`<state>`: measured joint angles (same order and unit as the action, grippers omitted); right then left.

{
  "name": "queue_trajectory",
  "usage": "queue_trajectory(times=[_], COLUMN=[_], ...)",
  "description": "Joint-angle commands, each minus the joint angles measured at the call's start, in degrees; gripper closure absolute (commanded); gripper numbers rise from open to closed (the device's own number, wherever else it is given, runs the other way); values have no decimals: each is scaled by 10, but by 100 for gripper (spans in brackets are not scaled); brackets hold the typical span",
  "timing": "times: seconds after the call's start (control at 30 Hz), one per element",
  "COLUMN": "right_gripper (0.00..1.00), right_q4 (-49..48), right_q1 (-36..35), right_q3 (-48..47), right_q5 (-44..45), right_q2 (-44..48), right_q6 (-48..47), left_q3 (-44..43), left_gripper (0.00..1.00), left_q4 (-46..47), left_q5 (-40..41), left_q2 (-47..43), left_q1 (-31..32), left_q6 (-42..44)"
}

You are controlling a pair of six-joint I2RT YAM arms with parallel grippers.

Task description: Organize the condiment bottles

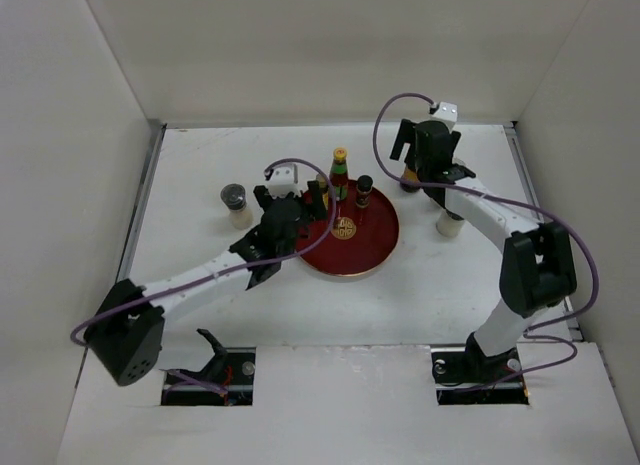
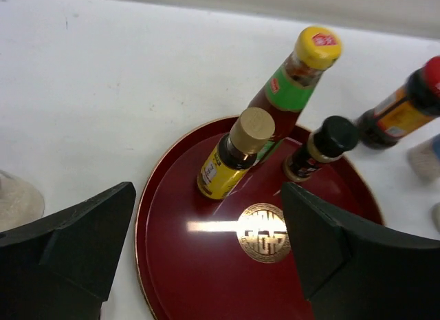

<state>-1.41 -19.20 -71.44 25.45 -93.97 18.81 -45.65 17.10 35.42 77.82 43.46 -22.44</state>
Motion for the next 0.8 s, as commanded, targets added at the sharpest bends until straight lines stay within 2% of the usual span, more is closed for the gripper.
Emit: queue_trajectory(times=[0.0, 0.2, 0.33, 0.6, 0.67, 0.77], right_gripper=[0, 0, 0, 0, 4, 16], right_q4=[34, 30, 30, 38, 34, 35], right_q1=[-1, -4, -9, -9, -7, 0], right_q3=[-43, -62, -72, -90, -92, -106], right_q5=[6, 74, 103, 65, 62, 50], right_q2=[-33, -63, -78, -130, -135, -147], right_q6=[-32, -58, -73, -43, -34, -33], left_q3=[63, 170, 201, 223, 227, 231], left_gripper=[13, 13, 13, 13, 13, 13], left_q4=[76, 136, 162, 210, 216, 220], left_q5=[4, 1, 2, -5, -5, -5], left_q2=[-78, -143, -151, -159, -166, -173], left_q1=[17, 70, 86, 83, 83, 82], left_q6=[-8, -14, -16, -16, -16, -16])
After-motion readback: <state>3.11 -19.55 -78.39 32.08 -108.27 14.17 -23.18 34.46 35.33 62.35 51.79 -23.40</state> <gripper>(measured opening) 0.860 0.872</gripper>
